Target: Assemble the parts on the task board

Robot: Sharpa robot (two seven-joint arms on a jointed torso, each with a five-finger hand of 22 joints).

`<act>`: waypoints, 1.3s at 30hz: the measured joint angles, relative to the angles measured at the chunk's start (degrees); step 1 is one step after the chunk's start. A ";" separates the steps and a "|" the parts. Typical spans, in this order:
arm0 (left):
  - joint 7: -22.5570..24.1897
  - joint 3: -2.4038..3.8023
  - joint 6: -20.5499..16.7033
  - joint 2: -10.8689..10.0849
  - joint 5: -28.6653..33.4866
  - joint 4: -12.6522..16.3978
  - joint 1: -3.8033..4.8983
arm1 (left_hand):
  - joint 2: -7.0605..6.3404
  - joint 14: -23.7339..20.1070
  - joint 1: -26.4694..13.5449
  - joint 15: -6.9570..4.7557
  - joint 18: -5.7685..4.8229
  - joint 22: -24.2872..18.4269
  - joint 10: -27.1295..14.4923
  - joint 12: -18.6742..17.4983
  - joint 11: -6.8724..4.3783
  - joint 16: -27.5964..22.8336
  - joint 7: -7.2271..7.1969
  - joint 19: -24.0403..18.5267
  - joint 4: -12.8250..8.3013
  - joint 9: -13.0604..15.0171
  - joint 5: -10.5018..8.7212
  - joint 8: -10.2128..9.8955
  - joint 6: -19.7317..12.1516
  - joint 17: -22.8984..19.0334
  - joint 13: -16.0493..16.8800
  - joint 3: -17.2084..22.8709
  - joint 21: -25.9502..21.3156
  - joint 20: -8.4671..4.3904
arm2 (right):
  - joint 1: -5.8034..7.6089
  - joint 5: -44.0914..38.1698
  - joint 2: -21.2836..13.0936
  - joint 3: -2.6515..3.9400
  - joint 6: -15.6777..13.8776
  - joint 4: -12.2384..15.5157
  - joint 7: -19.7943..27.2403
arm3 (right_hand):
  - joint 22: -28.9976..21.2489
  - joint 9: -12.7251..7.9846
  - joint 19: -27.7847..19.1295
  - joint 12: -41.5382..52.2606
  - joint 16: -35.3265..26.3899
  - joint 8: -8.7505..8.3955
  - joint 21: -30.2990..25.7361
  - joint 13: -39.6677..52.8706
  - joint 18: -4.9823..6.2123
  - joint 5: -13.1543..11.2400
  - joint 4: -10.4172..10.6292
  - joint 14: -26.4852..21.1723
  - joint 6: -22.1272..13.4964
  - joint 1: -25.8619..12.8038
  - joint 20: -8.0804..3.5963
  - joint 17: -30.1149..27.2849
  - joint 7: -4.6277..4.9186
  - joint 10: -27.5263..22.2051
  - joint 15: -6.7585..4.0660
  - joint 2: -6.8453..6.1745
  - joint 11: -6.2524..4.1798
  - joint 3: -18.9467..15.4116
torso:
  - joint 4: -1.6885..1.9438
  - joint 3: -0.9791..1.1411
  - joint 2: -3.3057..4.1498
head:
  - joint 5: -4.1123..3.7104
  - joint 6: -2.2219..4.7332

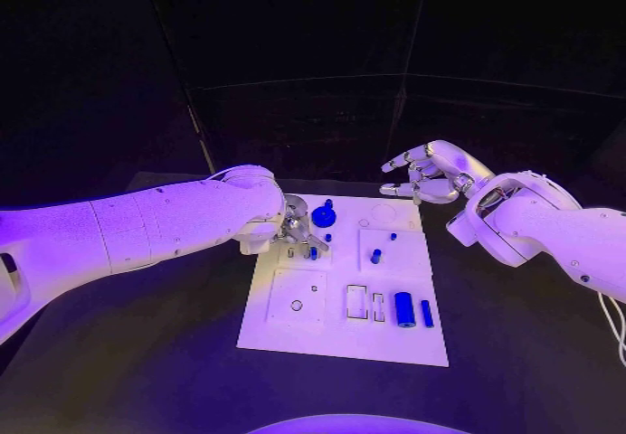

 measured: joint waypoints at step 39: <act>0.00 0.06 1.32 0.51 -0.04 0.38 0.15 | 4.68 0.13 12.83 -0.55 0.01 0.18 -0.50 -0.73 -0.31 0.00 -0.39 0.17 -10.25 3.00 0.09 1.87 -3.30 -0.01 0.05 10.83 -0.01 -0.17 | -0.01 0.03 0.50 -0.01 0.20 -0.75 -0.51 | -0.15 -0.01 0.00 0.00 -0.16 0.22 0.00 -0.51 0.00 1.53 0.15 0.00 -0.39 0.46 0.00 -0.23 0.00 -0.21 0.00 0.46 -0.21 -0.46 | -0.01 -0.02 0.00 | -0.03 -0.43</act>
